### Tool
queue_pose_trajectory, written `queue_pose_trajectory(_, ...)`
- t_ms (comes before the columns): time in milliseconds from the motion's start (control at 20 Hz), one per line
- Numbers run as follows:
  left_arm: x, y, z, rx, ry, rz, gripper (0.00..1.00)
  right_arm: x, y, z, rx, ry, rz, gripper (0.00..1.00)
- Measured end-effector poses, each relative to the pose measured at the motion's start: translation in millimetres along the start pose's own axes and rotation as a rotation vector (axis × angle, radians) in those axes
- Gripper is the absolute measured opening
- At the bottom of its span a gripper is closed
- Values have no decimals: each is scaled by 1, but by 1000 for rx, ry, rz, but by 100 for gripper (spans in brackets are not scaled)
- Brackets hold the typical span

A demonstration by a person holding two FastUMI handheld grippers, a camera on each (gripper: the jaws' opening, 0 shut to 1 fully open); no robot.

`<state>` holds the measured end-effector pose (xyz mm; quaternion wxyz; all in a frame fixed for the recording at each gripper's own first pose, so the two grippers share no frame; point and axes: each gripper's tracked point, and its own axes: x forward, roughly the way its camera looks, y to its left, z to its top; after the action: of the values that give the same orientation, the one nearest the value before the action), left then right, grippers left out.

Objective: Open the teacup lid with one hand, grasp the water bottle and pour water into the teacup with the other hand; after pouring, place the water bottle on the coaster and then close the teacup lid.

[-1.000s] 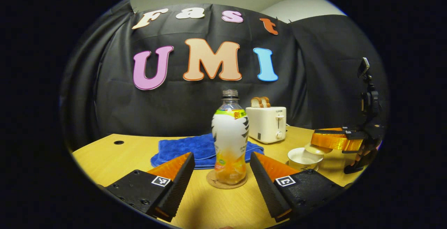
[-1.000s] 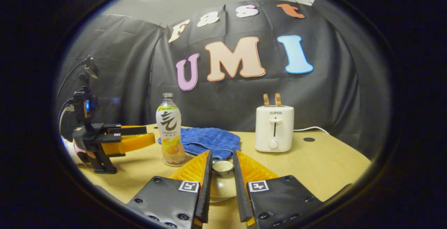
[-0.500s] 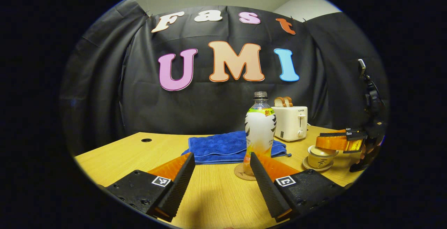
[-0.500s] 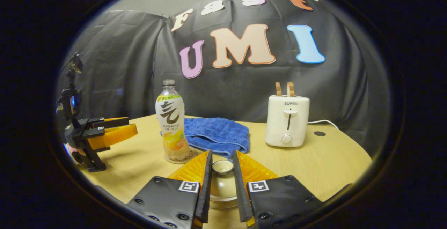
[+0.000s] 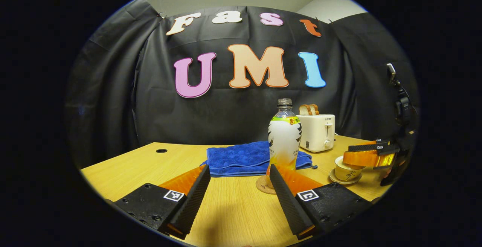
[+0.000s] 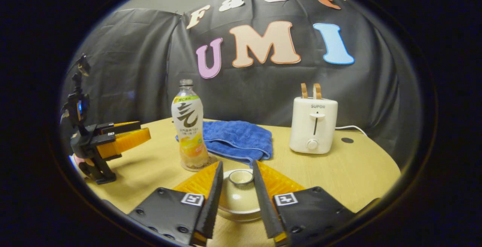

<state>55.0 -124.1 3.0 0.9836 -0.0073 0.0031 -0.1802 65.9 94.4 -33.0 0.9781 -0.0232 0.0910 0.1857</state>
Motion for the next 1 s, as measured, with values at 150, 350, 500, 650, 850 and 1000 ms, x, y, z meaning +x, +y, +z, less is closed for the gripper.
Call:
queue_pose_trajectory(150,-1,1,1,1,0,2,92,-7,-1,2,8,-16,-8,77)
queue_pose_trajectory(350,0,4,1,2,-1,14,93,-22,-7,5,20,-53,-38,85)
queue_pose_trajectory(500,-3,10,1,3,-1,42,93,-34,-14,10,24,-92,-71,91)
queue_pose_trajectory(650,-7,15,1,2,2,66,93,-48,-24,13,38,-132,-116,96)
queue_pose_trajectory(850,-15,24,1,1,4,98,93,-66,-40,15,34,-171,-191,96)
queue_pose_trajectory(1000,-20,30,1,3,4,123,93,-79,-56,16,37,-186,-257,94)
